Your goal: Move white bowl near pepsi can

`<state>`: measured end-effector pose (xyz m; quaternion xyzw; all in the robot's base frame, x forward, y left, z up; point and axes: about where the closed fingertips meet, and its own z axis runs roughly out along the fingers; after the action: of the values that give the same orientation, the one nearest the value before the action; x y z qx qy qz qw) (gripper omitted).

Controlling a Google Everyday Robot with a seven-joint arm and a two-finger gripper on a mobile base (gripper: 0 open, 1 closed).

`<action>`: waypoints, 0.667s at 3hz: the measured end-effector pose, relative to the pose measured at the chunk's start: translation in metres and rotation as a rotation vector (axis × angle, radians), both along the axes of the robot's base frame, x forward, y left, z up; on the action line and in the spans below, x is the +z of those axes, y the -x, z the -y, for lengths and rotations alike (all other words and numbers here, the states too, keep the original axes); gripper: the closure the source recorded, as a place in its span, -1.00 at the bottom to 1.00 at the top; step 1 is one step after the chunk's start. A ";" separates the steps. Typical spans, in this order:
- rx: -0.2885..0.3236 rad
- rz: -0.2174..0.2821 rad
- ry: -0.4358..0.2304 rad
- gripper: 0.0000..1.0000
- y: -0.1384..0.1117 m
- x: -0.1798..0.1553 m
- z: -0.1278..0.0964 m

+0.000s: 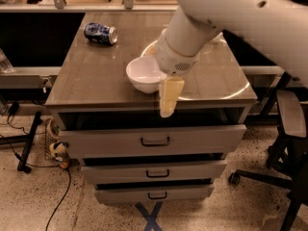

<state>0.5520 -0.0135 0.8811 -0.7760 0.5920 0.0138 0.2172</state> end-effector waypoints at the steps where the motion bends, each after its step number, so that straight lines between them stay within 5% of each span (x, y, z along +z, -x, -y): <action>1: 0.029 -0.001 0.009 -0.72 -0.010 -0.028 -0.023; 2: 0.017 0.008 0.004 -0.25 -0.024 -0.038 -0.031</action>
Offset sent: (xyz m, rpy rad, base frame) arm 0.0454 0.0383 -0.0454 0.0095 -0.0245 -0.0091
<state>0.5760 0.0180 0.8433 -0.7816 0.5844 0.0115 0.2176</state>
